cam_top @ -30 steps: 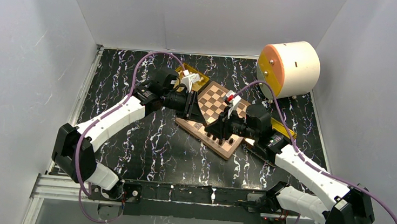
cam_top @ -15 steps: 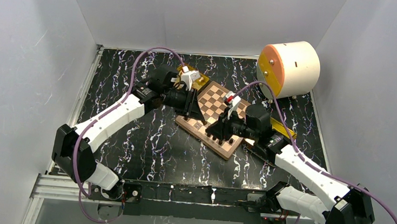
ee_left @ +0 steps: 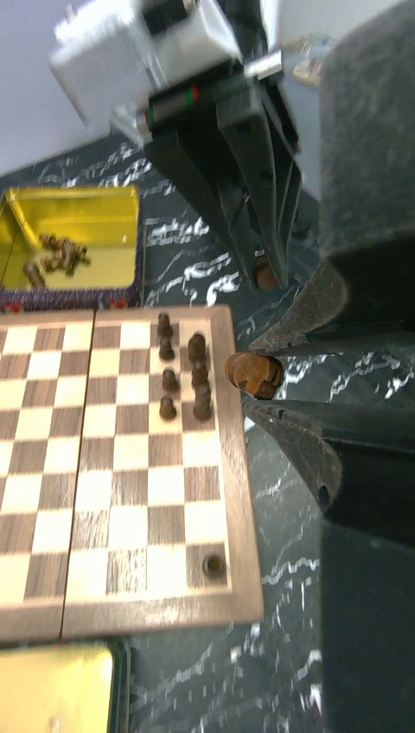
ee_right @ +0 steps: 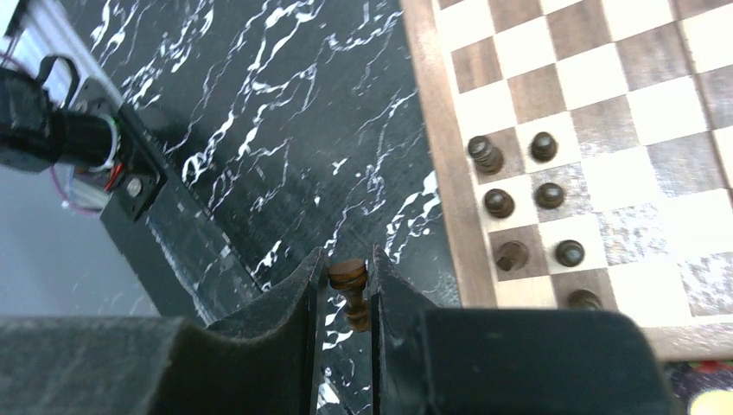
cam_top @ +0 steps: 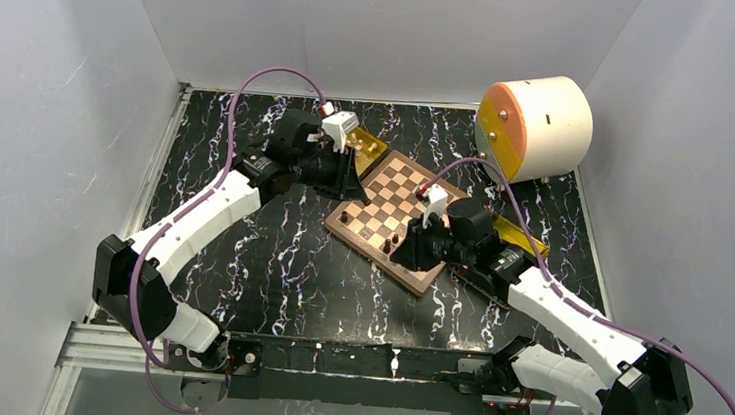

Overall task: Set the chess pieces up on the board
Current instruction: Place the chess piece on the chessboard.

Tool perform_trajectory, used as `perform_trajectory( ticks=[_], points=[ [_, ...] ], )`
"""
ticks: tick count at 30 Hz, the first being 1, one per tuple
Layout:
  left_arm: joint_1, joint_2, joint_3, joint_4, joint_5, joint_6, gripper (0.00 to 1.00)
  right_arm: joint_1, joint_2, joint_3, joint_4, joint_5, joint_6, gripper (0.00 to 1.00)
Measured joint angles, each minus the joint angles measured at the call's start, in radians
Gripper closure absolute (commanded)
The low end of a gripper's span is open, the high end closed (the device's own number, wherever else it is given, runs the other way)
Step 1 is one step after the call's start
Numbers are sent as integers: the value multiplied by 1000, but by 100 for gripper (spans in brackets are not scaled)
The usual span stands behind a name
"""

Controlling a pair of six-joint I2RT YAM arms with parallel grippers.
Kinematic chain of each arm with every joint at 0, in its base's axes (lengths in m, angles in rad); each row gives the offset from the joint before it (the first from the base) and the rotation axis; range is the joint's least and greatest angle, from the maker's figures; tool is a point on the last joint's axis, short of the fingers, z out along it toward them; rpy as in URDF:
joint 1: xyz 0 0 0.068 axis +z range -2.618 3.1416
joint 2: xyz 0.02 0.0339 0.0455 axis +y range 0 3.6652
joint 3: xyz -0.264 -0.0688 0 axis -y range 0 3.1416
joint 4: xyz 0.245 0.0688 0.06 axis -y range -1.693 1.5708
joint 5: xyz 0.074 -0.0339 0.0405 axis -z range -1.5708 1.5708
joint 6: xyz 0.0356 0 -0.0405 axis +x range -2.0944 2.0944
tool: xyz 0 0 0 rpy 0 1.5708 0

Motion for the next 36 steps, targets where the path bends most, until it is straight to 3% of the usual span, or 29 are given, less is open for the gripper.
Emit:
perform_trajectory(
  ticks=[9, 17, 36],
  points=[
    [-37, -4, -14, -31, -254, 107, 100, 0, 9, 116, -142, 275, 116, 79],
    [-119, 62, -27, -18, -470, 138, 99, -13, 3, 116, -217, 384, 182, 79],
    [-205, 249, -105, 75, -650, 137, 98, -34, -77, 114, -246, 453, 220, 78]
  ],
)
